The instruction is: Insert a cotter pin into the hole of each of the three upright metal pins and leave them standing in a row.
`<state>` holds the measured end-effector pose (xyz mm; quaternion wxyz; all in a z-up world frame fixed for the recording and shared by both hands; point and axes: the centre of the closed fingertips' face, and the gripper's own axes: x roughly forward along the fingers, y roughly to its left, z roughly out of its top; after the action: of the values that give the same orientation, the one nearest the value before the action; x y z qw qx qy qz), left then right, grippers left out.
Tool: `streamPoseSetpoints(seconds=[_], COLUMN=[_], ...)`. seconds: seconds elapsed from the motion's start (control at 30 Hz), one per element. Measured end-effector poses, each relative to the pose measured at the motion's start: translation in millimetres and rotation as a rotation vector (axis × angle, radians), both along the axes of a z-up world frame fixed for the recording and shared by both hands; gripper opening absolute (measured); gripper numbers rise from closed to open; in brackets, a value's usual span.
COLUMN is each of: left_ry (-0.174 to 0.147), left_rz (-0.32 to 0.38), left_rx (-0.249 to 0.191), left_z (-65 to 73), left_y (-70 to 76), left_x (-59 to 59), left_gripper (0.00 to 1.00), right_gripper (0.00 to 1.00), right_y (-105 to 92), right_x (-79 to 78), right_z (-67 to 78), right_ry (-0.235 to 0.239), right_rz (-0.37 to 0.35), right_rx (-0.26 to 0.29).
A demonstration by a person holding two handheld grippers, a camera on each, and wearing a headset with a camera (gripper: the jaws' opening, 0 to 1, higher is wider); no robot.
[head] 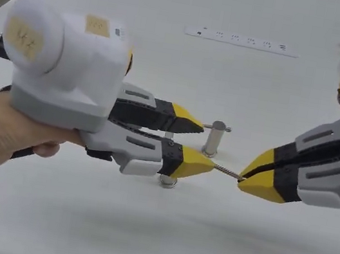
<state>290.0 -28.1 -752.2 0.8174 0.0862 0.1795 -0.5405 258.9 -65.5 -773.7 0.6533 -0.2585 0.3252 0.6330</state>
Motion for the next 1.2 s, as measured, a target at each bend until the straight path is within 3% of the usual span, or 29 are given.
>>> streamPoseSetpoints(seconds=[0.13, 0.23, 0.5, 0.9, 1.2], left_ry=[0.002, 0.022, 0.038, 0.077, 0.087], left_rz=[0.03, 0.033, 0.054, 0.048, 0.068], left_rx=[0.022, 0.048, 0.12, 0.151, 0.135], left_z=[-8.8, -19.1, -51.7, -82.9, -90.6], left_y=[10.1, 16.7, 29.2, 32.1, 31.5], left_x=[4.0, 3.0, 5.8, 9.1, 12.0], left_gripper=[0.34, 0.34, 0.35, 0.31, 0.23], right_gripper=[0.03, 0.03, 0.03, 0.03, 0.03], right_y=[0.2, 0.7, 0.6, 0.8, -1.3], right_x=[3.8, 6.6, 11.4, 15.6, 14.9], right_z=[-6.1, -9.9, -18.2, -28.6, -35.9], right_ry=[0.001, 0.004, 0.009, 0.027, 0.039], right_rz=[-0.016, -0.033, -0.073, -0.144, -0.176], right_rx=[-0.019, -0.03, -0.058, -0.09, -0.115])
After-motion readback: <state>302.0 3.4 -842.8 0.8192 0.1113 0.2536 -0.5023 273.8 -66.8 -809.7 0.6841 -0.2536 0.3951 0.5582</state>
